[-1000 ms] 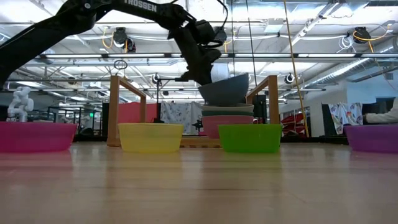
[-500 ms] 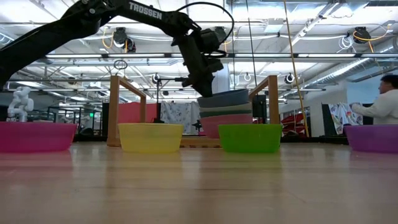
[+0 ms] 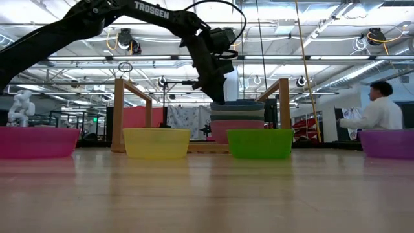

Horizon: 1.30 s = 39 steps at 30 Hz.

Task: Place and stack bowls onto a shelf
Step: Put the red bowl on the shelf

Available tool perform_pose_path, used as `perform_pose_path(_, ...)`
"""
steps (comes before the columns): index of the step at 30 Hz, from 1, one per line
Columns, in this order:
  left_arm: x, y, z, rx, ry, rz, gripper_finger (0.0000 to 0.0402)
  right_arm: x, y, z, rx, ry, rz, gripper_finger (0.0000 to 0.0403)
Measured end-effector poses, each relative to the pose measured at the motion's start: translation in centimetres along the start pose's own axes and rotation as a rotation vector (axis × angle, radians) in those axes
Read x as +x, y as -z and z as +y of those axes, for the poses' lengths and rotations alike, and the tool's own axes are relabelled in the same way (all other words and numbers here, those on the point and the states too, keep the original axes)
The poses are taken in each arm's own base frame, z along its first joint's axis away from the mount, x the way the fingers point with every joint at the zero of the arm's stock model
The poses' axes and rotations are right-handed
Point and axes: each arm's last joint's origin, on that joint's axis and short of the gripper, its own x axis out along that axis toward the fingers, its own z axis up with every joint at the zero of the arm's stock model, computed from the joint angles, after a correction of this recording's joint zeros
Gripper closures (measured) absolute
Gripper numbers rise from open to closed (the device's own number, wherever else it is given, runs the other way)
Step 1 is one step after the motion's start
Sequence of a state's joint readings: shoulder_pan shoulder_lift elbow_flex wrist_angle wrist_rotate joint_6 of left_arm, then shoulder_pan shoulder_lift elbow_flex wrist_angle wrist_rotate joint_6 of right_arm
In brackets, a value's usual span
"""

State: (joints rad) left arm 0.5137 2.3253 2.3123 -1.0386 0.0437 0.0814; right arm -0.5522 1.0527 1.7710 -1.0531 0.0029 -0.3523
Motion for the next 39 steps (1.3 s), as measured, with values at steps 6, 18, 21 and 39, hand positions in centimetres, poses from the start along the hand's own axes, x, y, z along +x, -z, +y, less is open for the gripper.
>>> perform_pose_path(6, -0.7, -0.1, -0.3, 0.005, 0.001, -0.010, 0.0317, 0.0, 0.0, 0.0, 0.000, 0.000, 0.000, 0.0282)
perform_pose_path(18, -10.4, -0.2, -0.8, 0.062, -0.035, -0.136, 0.0316, 0.0, 0.4, 0.2, -0.061, -0.020, 0.038, 0.0282)
perform_pose_path(21, -13.5, 1.2, -1.5, 0.130, -0.025, -0.073, 0.0316, 0.1, 0.7, 0.3, -0.094, -0.038, 0.080, 0.0282)
perform_pose_path(39, -24.2, 13.4, -7.4, 0.151, 0.140, 0.194, 0.0316, -0.1, 1.0, 0.5, -0.115, -0.057, 0.095, 0.0282)
